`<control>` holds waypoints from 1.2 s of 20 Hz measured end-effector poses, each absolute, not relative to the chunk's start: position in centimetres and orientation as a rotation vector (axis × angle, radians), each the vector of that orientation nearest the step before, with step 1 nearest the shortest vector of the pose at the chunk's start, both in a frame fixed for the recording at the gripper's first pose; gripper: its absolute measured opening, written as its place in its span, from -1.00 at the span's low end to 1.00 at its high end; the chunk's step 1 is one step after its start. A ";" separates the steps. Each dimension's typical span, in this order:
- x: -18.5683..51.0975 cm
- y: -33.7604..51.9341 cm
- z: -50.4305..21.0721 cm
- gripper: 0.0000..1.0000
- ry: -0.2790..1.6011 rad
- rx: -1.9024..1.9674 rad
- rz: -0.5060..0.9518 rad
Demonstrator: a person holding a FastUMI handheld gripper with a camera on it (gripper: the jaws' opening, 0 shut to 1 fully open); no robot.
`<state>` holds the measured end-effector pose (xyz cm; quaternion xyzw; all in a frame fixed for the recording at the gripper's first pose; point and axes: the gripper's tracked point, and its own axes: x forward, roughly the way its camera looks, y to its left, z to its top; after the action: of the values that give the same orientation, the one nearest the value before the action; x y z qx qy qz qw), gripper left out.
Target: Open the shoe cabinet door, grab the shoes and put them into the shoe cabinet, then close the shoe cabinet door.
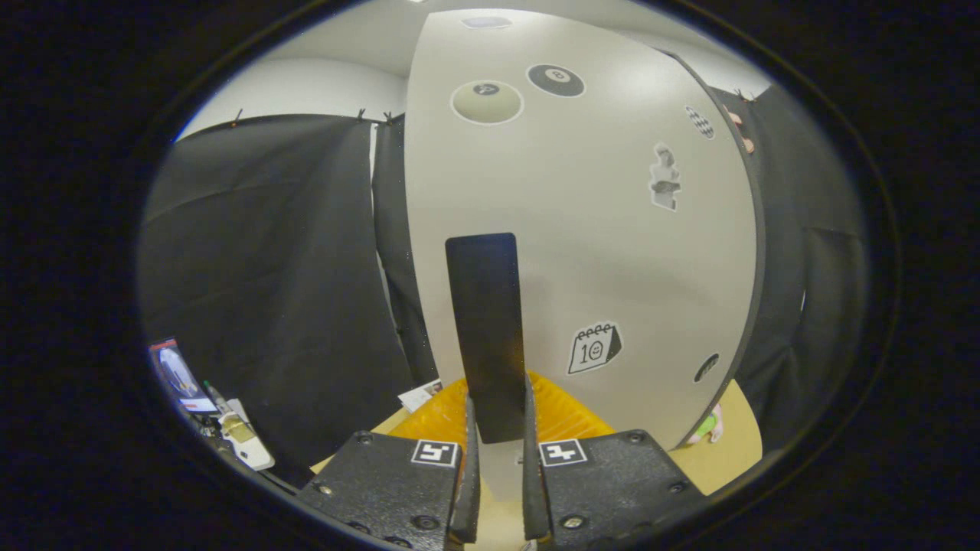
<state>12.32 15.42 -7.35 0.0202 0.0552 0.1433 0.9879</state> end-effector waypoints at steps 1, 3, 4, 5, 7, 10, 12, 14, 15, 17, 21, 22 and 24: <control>12.1 15.0 -7.5 -0.49 0.110 0.044 0.295; 11.5 14.3 -7.6 -0.49 0.110 0.047 0.306; 11.2 13.8 -7.6 -0.49 0.112 0.048 0.313; 10.9 13.3 -7.7 -0.49 0.115 0.053 0.319; 10.3 12.2 -7.8 -0.50 0.112 0.062 0.317; 9.0 10.7 -8.0 -0.51 0.104 0.054 0.303; 8.0 9.4 -8.0 -0.51 0.107 0.066 0.282; 7.3 8.2 -8.0 -0.53 0.096 0.060 0.258; 6.9 7.7 -8.1 -0.55 0.090 0.059 0.247; 6.2 6.2 -8.1 -0.62 0.081 0.045 0.220; 5.9 3.6 -8.1 -0.76 0.070 0.031 0.161; 5.9 3.0 -8.0 -0.78 0.070 0.024 0.140; 5.9 1.7 -7.9 -0.85 0.070 0.018 0.092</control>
<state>5.93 1.72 -7.90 0.0091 0.0351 0.0458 0.9983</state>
